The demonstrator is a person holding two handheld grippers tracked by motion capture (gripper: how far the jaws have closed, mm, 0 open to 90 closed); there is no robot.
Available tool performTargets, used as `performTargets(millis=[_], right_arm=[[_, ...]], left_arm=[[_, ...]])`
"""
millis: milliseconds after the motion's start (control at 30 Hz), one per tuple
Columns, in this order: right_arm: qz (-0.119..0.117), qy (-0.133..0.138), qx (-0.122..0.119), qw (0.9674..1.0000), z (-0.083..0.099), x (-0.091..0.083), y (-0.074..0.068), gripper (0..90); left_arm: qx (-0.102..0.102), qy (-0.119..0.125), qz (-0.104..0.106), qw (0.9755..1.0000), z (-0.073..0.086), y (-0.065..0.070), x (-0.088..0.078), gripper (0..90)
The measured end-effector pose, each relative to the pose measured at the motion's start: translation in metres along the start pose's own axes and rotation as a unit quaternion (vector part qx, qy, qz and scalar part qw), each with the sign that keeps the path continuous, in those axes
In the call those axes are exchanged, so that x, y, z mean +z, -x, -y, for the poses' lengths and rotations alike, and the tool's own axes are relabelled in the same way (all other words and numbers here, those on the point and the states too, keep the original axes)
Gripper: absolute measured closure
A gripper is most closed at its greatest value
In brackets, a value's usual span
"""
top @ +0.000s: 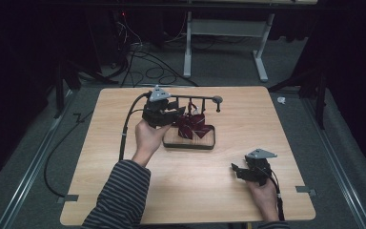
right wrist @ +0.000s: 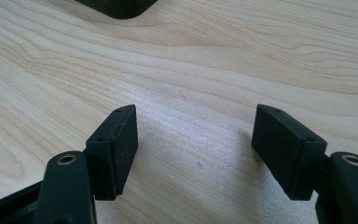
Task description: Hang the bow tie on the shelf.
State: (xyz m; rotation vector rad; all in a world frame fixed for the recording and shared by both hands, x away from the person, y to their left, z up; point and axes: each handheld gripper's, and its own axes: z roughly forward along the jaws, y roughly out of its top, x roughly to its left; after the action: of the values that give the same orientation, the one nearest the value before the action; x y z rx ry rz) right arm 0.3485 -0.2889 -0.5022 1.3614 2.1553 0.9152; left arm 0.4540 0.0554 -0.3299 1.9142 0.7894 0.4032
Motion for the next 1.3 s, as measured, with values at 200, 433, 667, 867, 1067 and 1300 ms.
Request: performTargets(millis=[200, 433, 667, 867, 1067, 1300], right_arm=[[0.000, 0.000, 0.000, 1.0000, 0.000, 0.000, 0.000, 32.6], [0.000, 0.000, 0.001, 1.0000, 0.000, 0.000, 0.000, 32.5], [0.000, 0.000, 0.000, 1.0000, 0.000, 0.000, 0.000, 32.6], [0.000, 0.000, 0.000, 1.0000, 0.000, 0.000, 0.000, 32.6], [0.000, 0.000, 0.000, 1.0000, 0.000, 0.000, 0.000, 32.6], [0.000, 0.000, 0.000, 1.0000, 0.000, 0.000, 0.000, 32.6]], left_arm=[[-0.004, 0.004, -0.001, 1.0000, 0.003, -0.002, -0.007, 62.3], [-0.004, 0.004, -0.002, 1.0000, 0.008, -0.003, -0.015, 61.9], [-0.007, 0.004, -0.005, 1.0000, 0.014, -0.005, -0.024, 61.4], [-0.009, 0.003, -0.008, 0.9999, 0.018, -0.008, -0.031, 61.2], [-0.008, -0.001, -0.008, 0.9999, 0.022, -0.007, -0.036, 60.8], [-0.009, 0.004, -0.008, 0.9999, 0.027, -0.007, -0.046, 60.8]])
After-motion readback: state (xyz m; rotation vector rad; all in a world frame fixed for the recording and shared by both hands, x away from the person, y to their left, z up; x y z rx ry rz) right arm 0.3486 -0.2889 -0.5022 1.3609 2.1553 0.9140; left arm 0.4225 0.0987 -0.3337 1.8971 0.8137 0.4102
